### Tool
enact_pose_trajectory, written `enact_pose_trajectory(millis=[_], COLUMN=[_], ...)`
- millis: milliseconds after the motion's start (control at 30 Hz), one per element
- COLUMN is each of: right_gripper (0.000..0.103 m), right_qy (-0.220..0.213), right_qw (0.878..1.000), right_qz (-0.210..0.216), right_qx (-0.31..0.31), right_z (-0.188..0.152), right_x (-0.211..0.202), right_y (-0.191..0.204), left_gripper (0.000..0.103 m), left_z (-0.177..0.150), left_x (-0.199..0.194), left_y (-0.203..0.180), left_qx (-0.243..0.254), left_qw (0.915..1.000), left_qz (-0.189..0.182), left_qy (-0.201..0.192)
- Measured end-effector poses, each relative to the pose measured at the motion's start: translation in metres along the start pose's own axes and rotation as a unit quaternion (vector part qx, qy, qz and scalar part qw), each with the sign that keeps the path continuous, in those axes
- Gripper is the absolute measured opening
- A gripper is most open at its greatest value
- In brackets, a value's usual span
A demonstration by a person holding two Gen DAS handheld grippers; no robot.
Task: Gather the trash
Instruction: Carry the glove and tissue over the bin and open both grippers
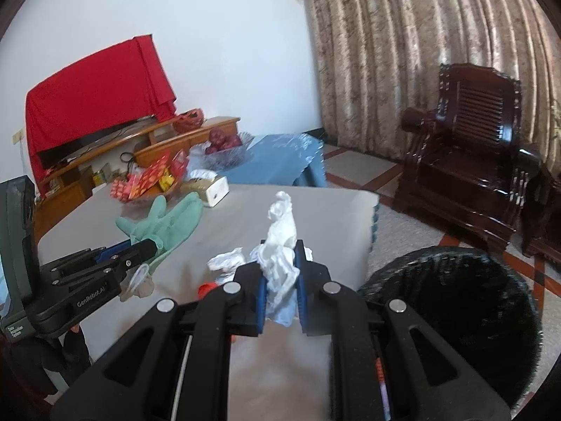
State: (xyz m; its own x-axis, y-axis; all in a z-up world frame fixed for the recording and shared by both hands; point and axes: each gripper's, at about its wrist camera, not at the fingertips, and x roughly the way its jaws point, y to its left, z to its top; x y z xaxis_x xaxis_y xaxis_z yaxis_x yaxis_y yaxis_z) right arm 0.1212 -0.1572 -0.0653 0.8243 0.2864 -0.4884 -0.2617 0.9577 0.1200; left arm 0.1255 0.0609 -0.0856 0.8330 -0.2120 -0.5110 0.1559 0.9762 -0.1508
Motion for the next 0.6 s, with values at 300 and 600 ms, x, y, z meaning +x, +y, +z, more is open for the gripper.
enact_pose_trajectory(millis=[300, 600], right_gripper=[0.013, 0.013], right_qy=[-0.018, -0.015], right_qw=[0.997, 0.990], right_qz=[-0.065, -0.134], right_qx=[0.025, 0.043], right_z=[-0.005, -0.023], right_x=[-0.039, -0.067], right_y=[-0.057, -0.115], left_gripper=[0.021, 0.021], left_z=[0.010, 0.011], left_x=[0.010, 0.032], left_y=[-0.073, -0.146], left_qx=[0.039, 0.076], left_qw=[0.9966, 0.9871], left_qz=[-0.072, -0.141], left_qy=[-0.007, 0.005])
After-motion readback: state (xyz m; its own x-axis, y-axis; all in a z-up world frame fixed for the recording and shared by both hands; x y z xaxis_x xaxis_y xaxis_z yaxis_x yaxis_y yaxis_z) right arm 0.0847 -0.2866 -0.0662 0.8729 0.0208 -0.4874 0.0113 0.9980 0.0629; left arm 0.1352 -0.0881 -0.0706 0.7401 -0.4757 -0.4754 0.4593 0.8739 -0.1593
